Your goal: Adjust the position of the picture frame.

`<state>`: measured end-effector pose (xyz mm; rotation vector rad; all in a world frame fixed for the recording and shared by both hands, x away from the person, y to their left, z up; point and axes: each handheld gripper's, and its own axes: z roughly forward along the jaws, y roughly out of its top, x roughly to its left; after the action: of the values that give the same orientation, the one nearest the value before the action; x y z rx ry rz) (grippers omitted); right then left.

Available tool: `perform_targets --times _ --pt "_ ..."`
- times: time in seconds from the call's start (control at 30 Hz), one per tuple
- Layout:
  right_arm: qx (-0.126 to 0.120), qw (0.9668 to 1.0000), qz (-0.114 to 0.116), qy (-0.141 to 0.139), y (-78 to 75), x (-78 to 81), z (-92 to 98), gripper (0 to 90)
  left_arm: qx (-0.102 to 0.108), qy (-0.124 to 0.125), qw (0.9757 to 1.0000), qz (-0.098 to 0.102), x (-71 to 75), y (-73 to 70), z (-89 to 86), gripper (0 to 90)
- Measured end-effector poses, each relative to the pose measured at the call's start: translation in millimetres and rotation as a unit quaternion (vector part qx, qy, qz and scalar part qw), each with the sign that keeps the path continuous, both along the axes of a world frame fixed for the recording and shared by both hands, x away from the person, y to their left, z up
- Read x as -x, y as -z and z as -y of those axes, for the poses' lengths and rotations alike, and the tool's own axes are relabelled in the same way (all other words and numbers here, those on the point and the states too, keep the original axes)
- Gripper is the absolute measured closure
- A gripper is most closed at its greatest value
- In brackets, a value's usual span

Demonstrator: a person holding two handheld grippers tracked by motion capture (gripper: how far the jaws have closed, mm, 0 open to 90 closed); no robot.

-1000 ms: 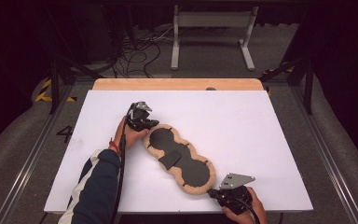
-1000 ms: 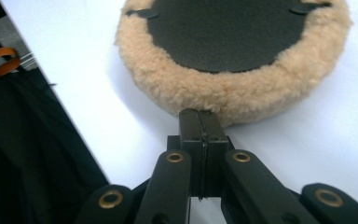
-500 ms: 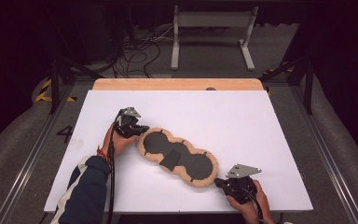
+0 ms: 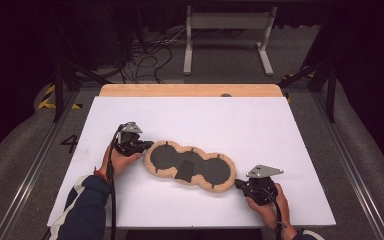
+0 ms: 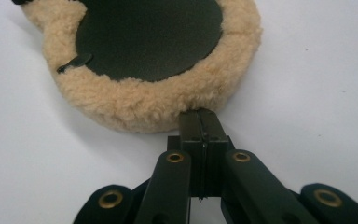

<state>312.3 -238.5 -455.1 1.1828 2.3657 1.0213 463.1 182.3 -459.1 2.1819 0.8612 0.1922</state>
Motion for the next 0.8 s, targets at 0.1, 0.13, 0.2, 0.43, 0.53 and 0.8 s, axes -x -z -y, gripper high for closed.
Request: perform_targets --times 0.1,0.13,0.2,0.43,0.53,0.8 --pt "0.002 1.0 0.002 0.001 -0.1 -2.9 1.4 90.0 0.004 0.002 1.0 0.003 1.6 1.1 -1.7 90.0" --pt "0.001 1.0 0.002 0.004 -0.1 -4.3 2.9 90.0 0.011 -0.001 0.9999 -0.002 2.9 1.8 -1.5 90.0" --pt "0.001 1.0 0.002 0.007 -0.1 -6.2 5.1 90.0 0.013 0.001 0.9999 0.0 5.5 2.2 -1.7 90.0" --pt "-0.005 0.9997 0.0 0.024 -0.4 -15.0 16.2 90.0 0.016 0.011 0.9998 -0.003 20.0 3.1 1.5 90.0" --pt "-0.004 0.9994 0.002 0.033 -0.6 -20.1 22.6 90.0 0.022 0.016 0.9996 -0.005 26.3 3.9 4.3 90.0" --pt "-0.004 0.9987 0.005 0.05 -0.8 -26.8 35.0 90.0 0.016 0.024 0.9996 0.005 32.8 4.5 14.7 89.9"
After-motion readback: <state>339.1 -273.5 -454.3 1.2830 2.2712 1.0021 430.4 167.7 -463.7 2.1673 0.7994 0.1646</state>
